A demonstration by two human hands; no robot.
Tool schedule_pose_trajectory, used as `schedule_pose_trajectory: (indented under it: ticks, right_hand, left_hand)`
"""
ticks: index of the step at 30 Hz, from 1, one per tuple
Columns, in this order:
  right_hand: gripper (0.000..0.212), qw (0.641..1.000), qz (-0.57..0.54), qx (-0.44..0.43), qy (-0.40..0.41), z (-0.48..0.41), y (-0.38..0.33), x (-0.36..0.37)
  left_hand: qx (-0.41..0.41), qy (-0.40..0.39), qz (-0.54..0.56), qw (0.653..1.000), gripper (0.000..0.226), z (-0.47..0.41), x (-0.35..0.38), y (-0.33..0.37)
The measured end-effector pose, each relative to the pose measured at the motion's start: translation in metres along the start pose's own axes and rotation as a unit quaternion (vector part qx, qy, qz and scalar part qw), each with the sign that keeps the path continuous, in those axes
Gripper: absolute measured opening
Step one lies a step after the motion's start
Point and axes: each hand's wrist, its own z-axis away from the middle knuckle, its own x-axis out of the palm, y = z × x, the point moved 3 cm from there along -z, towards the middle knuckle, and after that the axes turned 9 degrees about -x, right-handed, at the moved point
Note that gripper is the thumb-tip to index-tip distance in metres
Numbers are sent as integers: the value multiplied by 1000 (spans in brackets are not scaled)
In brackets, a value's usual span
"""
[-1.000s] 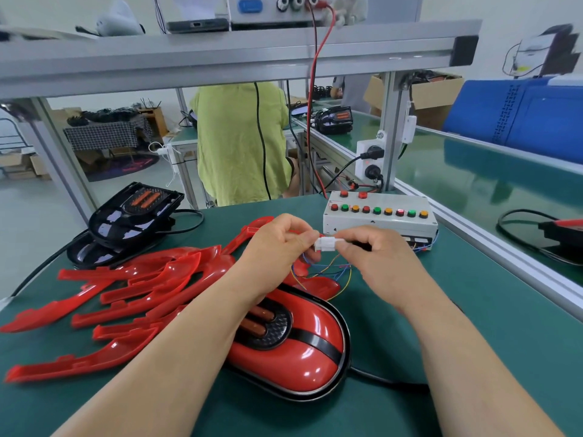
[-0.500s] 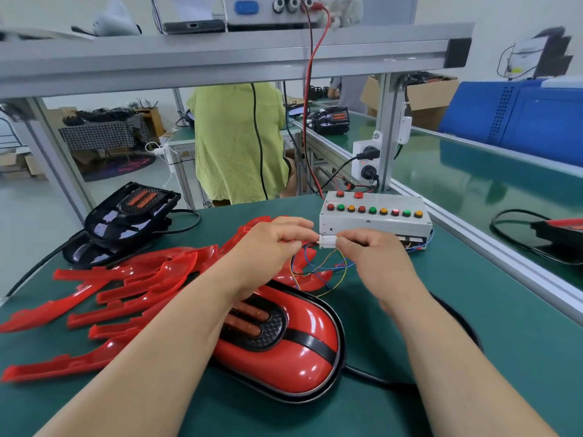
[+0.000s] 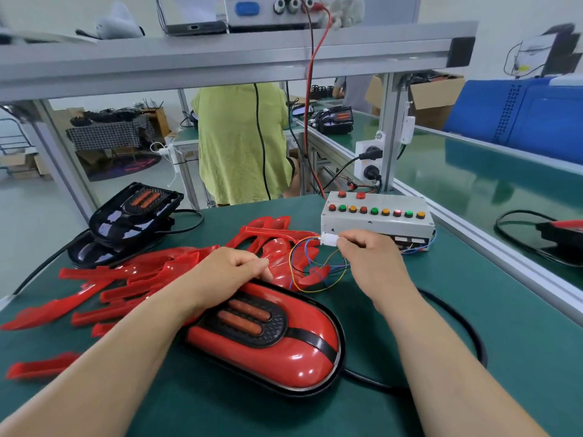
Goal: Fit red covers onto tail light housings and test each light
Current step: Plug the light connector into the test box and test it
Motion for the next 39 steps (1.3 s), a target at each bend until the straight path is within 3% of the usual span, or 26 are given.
schedule_pose_trajectory:
  ticks: [8,14,21,24,29,39]
  right_hand:
    - [17,1000,2,2,6,-4,7,-5]
    - [14,999,-20,30,11,-10,17,-8]
    - [25,998,-25,54,-3,-11,21,-5]
    - [21,998,-28,63,-10,-9,20,-5]
    - [19,998,-20,65,-16,-8,17,-5]
    - [28,998,11,57,-31,-2,9,-5]
  left_hand:
    - [56,89,-25,994,40,-30,37,31]
    - [53,60,84,993,27,-71,21,53]
    - [108,-43,-141,983,69,-108,39,81]
    - [92,-65,-197,974,80,-118,46,88]
    - [82,-81,-218,969,85,-127,48,89]
    - [78,-74,-145,984,86,-123,47,87]
